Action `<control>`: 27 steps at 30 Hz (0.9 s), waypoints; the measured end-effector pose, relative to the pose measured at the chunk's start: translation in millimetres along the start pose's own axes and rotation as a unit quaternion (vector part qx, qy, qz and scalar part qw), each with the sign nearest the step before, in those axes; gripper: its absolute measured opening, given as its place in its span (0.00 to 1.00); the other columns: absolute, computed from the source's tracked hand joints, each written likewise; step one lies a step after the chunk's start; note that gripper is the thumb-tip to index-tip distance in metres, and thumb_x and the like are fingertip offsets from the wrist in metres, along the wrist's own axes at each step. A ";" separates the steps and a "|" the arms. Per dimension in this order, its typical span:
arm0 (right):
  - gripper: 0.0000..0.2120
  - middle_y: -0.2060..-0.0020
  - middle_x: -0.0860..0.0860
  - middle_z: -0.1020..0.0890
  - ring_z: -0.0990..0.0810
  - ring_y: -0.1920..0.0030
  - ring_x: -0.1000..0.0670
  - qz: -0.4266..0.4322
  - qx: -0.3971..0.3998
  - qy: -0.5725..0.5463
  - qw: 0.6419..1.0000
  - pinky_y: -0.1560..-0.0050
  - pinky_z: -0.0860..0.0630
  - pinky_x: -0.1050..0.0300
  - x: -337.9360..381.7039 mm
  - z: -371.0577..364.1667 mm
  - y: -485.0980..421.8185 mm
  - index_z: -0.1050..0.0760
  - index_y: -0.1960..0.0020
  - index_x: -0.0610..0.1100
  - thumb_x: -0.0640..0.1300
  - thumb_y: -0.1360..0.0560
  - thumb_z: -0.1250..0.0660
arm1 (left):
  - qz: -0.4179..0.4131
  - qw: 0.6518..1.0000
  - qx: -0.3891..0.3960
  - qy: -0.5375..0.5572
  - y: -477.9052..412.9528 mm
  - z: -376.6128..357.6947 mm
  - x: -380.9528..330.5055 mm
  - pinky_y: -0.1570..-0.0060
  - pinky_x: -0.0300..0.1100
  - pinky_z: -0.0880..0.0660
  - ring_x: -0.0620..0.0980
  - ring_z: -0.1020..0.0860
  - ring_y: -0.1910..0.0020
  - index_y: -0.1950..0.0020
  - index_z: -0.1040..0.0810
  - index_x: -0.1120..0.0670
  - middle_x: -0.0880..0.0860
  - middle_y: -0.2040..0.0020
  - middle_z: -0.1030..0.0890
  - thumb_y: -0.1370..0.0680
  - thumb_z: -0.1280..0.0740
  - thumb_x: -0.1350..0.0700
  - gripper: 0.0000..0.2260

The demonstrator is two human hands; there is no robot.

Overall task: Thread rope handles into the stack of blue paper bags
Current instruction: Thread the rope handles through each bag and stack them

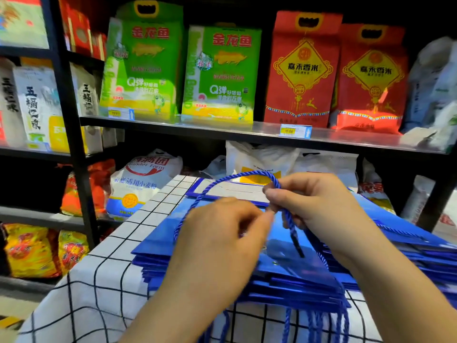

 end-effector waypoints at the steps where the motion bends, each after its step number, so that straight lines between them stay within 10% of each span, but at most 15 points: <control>1: 0.09 0.76 0.51 0.20 0.33 0.80 0.59 -0.004 0.000 -0.009 1.000 0.76 0.36 0.70 -1.4 -3.3 -1.2 0.21 0.67 0.45 0.38 0.28 0.32 | 0.032 0.997 0.062 0.029 2.2 -5.5 -4.4 0.63 0.46 0.28 0.44 0.26 0.67 0.63 0.21 0.50 0.46 0.69 0.22 0.30 0.40 0.38 0.17; 5: 0.07 0.76 0.51 0.20 0.31 0.80 0.60 -0.021 0.001 -0.034 0.999 0.76 0.35 0.68 -6.2 -13.1 -0.6 0.22 0.65 0.43 0.37 0.29 0.32 | 0.063 0.992 0.107 0.028 1.9 -17.0 -3.2 0.70 0.42 0.37 0.45 0.35 0.75 0.70 0.25 0.55 0.50 0.77 0.32 0.29 0.34 0.41 0.19; 11: 0.02 0.74 0.53 0.19 0.27 0.76 0.59 -0.016 0.004 0.001 1.000 0.75 0.32 0.70 -19.2 -0.6 10.7 0.22 0.59 0.49 0.42 0.29 0.31 | 0.091 0.989 0.095 0.062 -1.5 -10.7 3.5 0.71 0.31 0.32 0.40 0.26 0.73 0.69 0.20 0.53 0.47 0.73 0.21 0.26 0.35 0.47 0.15; 16: 0.13 0.62 0.55 0.22 0.25 0.64 0.57 0.096 0.109 0.112 0.983 0.63 0.31 0.70 -31.7 4.3 29.1 0.23 0.51 0.64 0.49 0.32 0.35 | 0.102 0.981 0.123 0.112 -3.6 -11.5 7.6 0.64 0.43 0.28 0.46 0.26 0.72 0.68 0.21 0.54 0.48 0.74 0.22 0.24 0.37 0.48 0.16; 22: 0.08 0.60 0.58 0.20 0.22 0.59 0.54 0.134 0.029 0.041 0.990 0.59 0.28 0.54 -39.8 3.5 28.0 0.18 0.61 0.58 0.55 0.37 0.34 | 0.121 0.964 0.136 0.194 -4.1 -9.8 3.6 0.73 0.30 0.33 0.38 0.30 0.77 0.71 0.22 0.53 0.47 0.77 0.25 0.25 0.36 0.51 0.15; 27: 0.03 0.65 0.59 0.17 0.20 0.61 0.55 0.099 0.015 0.066 0.993 0.57 0.25 0.63 -42.9 7.9 31.9 0.19 0.61 0.55 0.48 0.34 0.27 | 0.061 0.989 0.122 0.062 -0.3 -1.6 11.0 0.60 0.43 0.26 0.41 0.23 0.65 0.65 0.20 0.46 0.44 0.65 0.19 0.33 0.35 0.41 0.10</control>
Point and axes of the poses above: each hand's wrist, its own y-axis away from the middle knuckle, its own z-axis out of the back of the hand, x = y × z, the point moved 1 cm from there along -y, towards the middle knuckle
